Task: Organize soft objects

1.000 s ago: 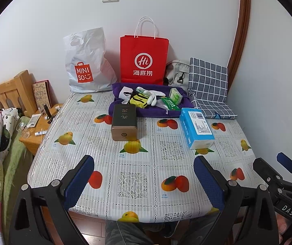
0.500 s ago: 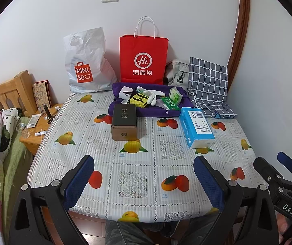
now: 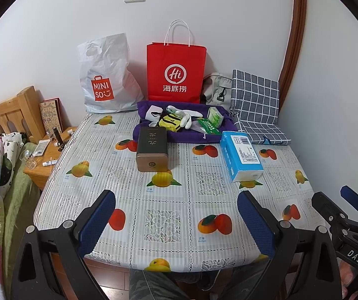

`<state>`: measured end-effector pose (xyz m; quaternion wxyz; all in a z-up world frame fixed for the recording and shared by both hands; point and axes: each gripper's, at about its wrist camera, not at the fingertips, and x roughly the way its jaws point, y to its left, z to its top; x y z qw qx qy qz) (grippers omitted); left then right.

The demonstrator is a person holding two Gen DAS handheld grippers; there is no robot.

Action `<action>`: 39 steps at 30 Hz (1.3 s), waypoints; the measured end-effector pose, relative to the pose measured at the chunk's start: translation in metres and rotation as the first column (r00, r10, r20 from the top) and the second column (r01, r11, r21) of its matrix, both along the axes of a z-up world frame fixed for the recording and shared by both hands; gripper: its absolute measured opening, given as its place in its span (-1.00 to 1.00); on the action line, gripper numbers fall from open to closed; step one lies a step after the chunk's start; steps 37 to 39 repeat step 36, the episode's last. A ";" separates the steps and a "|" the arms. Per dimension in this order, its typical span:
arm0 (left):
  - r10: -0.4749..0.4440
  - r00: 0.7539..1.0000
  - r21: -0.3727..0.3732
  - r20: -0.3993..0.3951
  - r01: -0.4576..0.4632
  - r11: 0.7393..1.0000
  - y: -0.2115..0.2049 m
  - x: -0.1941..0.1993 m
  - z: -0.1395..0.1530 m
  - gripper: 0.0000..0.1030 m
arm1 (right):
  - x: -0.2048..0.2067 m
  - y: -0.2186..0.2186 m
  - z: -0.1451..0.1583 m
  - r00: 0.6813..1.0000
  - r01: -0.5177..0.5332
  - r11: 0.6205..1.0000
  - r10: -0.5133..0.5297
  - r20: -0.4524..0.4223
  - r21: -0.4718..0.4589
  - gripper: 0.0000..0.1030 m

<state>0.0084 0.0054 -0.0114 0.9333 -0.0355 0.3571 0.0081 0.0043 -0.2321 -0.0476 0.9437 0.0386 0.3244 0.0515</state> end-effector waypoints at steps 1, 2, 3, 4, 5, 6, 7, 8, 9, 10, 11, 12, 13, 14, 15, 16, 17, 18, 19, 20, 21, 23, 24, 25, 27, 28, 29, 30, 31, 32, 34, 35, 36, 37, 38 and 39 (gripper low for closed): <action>0.000 1.000 -0.001 0.000 0.000 1.000 0.000 0.000 0.000 0.91 | 0.000 0.000 0.000 1.000 0.000 1.000 0.000 -0.001 -0.001 0.96; 0.000 1.000 -0.002 -0.001 0.000 1.000 0.000 0.000 0.000 0.91 | 0.000 0.000 0.000 1.000 0.000 1.000 0.000 -0.001 -0.001 0.96; 0.002 1.000 0.000 0.000 -0.002 1.000 -0.001 0.000 0.000 0.91 | 0.000 0.000 0.000 1.000 0.000 1.000 0.000 0.000 -0.001 0.96; 0.003 1.000 0.001 0.000 -0.003 1.000 -0.001 0.000 0.000 0.91 | 0.000 0.000 0.000 1.000 0.001 1.000 -0.001 -0.001 -0.001 0.96; 0.002 1.000 0.000 0.001 -0.002 1.000 -0.001 0.000 0.000 0.91 | 0.000 0.000 0.000 1.000 0.001 1.000 -0.001 0.000 0.000 0.96; 0.002 1.000 -0.001 0.001 -0.002 1.000 -0.001 0.000 0.000 0.91 | 0.000 0.000 0.000 1.000 0.000 1.000 0.000 0.000 0.000 0.96; 0.002 1.000 -0.002 0.000 -0.002 1.000 0.000 0.000 0.000 0.91 | -0.001 0.000 0.000 1.000 0.001 1.000 -0.001 0.001 0.001 0.96; 0.001 1.000 -0.002 0.000 -0.001 1.000 0.000 0.000 0.000 0.91 | 0.000 0.000 0.001 1.000 0.002 1.000 -0.002 0.000 0.000 0.96; 0.001 1.000 0.000 0.000 -0.001 1.000 0.000 0.000 0.000 0.91 | 0.000 -0.001 0.001 1.000 0.003 1.000 -0.003 0.001 0.001 0.96; 0.001 1.000 0.000 0.000 -0.001 1.000 0.000 0.000 0.000 0.91 | 0.000 -0.001 0.001 1.000 0.004 1.000 -0.004 0.001 0.001 0.96; 0.000 1.000 -0.001 0.000 0.000 1.000 0.000 0.000 0.000 0.91 | 0.000 -0.003 0.002 1.000 0.006 1.000 -0.006 0.002 0.002 0.96; -0.001 1.000 -0.001 -0.001 0.001 1.000 0.000 0.000 0.000 0.91 | 0.000 -0.003 0.002 1.000 0.007 1.000 -0.007 0.002 0.002 0.96; -0.002 1.000 0.000 -0.003 0.002 1.000 0.000 0.000 -0.001 0.91 | 0.000 -0.004 0.002 1.000 0.008 1.000 -0.008 0.003 0.002 0.96; -0.001 1.000 0.000 -0.004 0.001 1.000 0.000 0.000 -0.001 0.91 | 0.000 -0.004 0.002 1.000 0.008 1.000 -0.008 0.003 0.002 0.96; 0.001 1.000 -0.003 -0.004 -0.001 1.000 0.000 0.000 -0.001 0.91 | 0.000 -0.004 0.002 1.000 0.008 1.000 -0.008 0.004 0.002 0.96; -0.002 1.000 -0.003 -0.004 0.002 1.000 0.000 0.000 -0.002 0.91 | 0.000 -0.004 0.002 1.000 0.008 1.000 -0.008 0.004 0.001 0.96; 0.000 1.000 -0.003 -0.004 0.000 1.000 0.000 0.000 -0.001 0.91 | 0.000 -0.004 0.002 1.000 0.008 1.000 -0.008 0.004 0.002 0.96; 0.001 1.000 -0.003 -0.004 -0.001 1.000 0.000 0.001 -0.001 0.91 | 0.000 -0.004 0.002 1.000 0.008 1.000 -0.008 0.004 0.002 0.96; 0.001 1.000 -0.004 -0.003 -0.001 1.000 0.001 0.001 -0.001 0.91 | 0.000 -0.005 0.002 1.000 0.008 1.000 -0.008 0.004 0.001 0.96; -0.001 1.000 -0.004 -0.003 0.001 1.000 0.001 0.001 -0.001 0.91 | -0.001 -0.004 0.002 1.000 0.008 1.000 -0.008 0.004 0.001 0.96; -0.001 1.000 -0.004 -0.004 0.001 1.000 0.001 0.001 -0.001 0.91 | -0.001 -0.005 0.002 1.000 0.008 1.000 -0.008 0.004 0.001 0.96; -0.001 1.000 -0.006 -0.006 0.001 1.000 0.002 0.001 -0.001 0.91 | -0.001 -0.004 0.002 1.000 0.007 1.000 -0.007 0.004 0.001 0.96; -0.003 1.000 -0.006 -0.004 0.003 1.000 0.003 0.001 -0.001 0.91 | -0.001 -0.004 0.002 1.000 0.007 1.000 -0.007 0.004 0.000 0.96; -0.005 1.000 -0.006 -0.004 0.005 1.000 0.003 0.001 -0.001 0.91 | -0.001 -0.004 0.003 1.000 0.008 1.000 -0.008 0.005 0.000 0.96; -0.005 1.000 -0.006 -0.004 0.005 1.000 0.003 0.001 -0.002 0.91 | -0.001 -0.004 0.003 1.000 0.006 1.000 -0.006 0.004 0.001 0.96; -0.003 1.000 -0.006 -0.005 0.003 1.000 0.003 0.001 -0.002 0.91 | -0.001 -0.004 0.003 1.000 0.005 1.000 -0.005 0.004 -0.001 0.96; -0.002 1.000 -0.006 -0.006 0.002 1.000 0.002 0.001 -0.002 0.91 | -0.001 -0.004 0.003 1.000 0.004 1.000 -0.004 0.005 -0.003 0.96; -0.001 1.000 -0.008 -0.006 0.001 1.000 0.002 0.001 -0.003 0.91 | -0.001 -0.004 0.003 1.000 0.003 1.000 -0.003 0.005 -0.004 0.96; -0.002 1.000 -0.008 -0.005 0.002 1.000 0.002 0.001 -0.003 0.91 | -0.002 -0.002 0.003 1.000 0.004 1.000 -0.004 0.005 -0.004 0.96; -0.002 1.000 -0.007 -0.005 0.002 1.000 0.003 0.001 -0.003 0.91 | -0.002 -0.002 0.003 1.000 0.003 1.000 -0.003 0.005 -0.004 0.96; -0.004 1.000 -0.004 0.005 0.004 1.000 0.002 0.000 -0.003 0.91 | -0.002 -0.002 0.003 1.000 0.003 1.000 -0.003 0.006 -0.005 0.96; -0.007 1.000 -0.001 0.015 0.007 1.000 0.001 0.000 -0.003 0.91 | -0.002 -0.001 0.003 1.000 0.002 1.000 -0.002 0.008 -0.005 0.96; -0.008 1.000 0.005 0.016 0.008 1.000 0.000 0.000 -0.003 0.91 | -0.002 0.000 0.002 1.000 0.002 1.000 -0.002 0.008 -0.005 0.96; -0.008 1.000 0.005 0.016 0.008 1.000 0.000 0.000 -0.003 0.91 | -0.002 0.000 0.002 1.000 0.002 1.000 -0.002 0.008 -0.005 0.96; -0.008 1.000 0.005 0.016 0.008 1.000 0.000 0.000 -0.003 0.91 | -0.002 0.000 0.002 1.000 0.002 1.000 -0.002 0.008 -0.005 0.96; -0.008 1.000 0.005 0.016 0.008 1.000 0.000 0.000 -0.003 0.91 | -0.002 0.000 0.002 1.000 0.002 1.000 -0.002 0.008 -0.005 0.96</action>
